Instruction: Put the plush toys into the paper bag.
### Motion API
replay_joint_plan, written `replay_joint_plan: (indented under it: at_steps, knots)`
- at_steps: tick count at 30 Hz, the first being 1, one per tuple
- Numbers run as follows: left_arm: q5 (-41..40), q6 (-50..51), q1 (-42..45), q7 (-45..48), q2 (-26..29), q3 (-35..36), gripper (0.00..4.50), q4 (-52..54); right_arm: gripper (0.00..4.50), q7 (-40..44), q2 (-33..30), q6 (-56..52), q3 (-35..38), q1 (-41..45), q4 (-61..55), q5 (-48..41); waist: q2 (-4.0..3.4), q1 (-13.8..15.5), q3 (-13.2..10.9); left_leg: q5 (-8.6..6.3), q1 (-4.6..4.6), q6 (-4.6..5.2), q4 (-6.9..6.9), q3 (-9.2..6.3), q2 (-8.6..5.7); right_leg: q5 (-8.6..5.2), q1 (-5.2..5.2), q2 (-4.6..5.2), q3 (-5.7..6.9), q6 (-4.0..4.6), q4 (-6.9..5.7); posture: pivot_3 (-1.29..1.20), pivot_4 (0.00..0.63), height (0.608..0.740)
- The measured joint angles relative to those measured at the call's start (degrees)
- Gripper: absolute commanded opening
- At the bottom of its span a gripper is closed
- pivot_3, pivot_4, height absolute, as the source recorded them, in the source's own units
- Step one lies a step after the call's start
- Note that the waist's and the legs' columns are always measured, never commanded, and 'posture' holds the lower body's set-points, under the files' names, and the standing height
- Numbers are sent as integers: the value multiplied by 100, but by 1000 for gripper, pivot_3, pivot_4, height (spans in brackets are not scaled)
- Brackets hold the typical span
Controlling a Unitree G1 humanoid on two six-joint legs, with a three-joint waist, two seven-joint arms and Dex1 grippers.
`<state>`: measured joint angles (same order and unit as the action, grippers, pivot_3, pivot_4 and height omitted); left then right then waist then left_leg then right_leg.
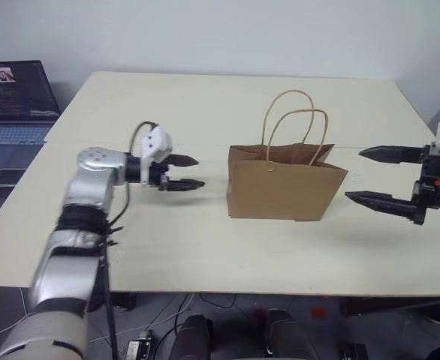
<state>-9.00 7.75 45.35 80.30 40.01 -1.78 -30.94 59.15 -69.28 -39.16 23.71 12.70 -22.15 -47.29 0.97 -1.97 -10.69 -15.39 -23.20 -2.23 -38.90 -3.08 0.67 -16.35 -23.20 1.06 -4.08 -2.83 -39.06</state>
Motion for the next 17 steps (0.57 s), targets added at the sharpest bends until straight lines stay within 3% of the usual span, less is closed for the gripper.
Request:
replay_joint_plan:
  at_steps: [3,7,17]
  knots:
    - [-37,583,-918,-232,755,289,3481,1324,4500,658,-219,446,-329,288,722,422,-1,-6,-1,0,12,0,7,5,10,0,4,6,-2,0,0,0,150,740]
    - [-369,1287,-1785,-493,1246,824,3481,2545,4500,1316,-439,897,-735,710,1584,904,-1,32,-2,0,17,0,4,9,21,0,10,12,0,0,0,0,150,740]
    - [-911,1956,-2153,-852,1483,1135,3481,3311,4500,1968,-592,1034,-916,991,2010,1225,-2,17,-2,0,21,0,6,16,12,-1,10,7,1,0,0,0,150,740]
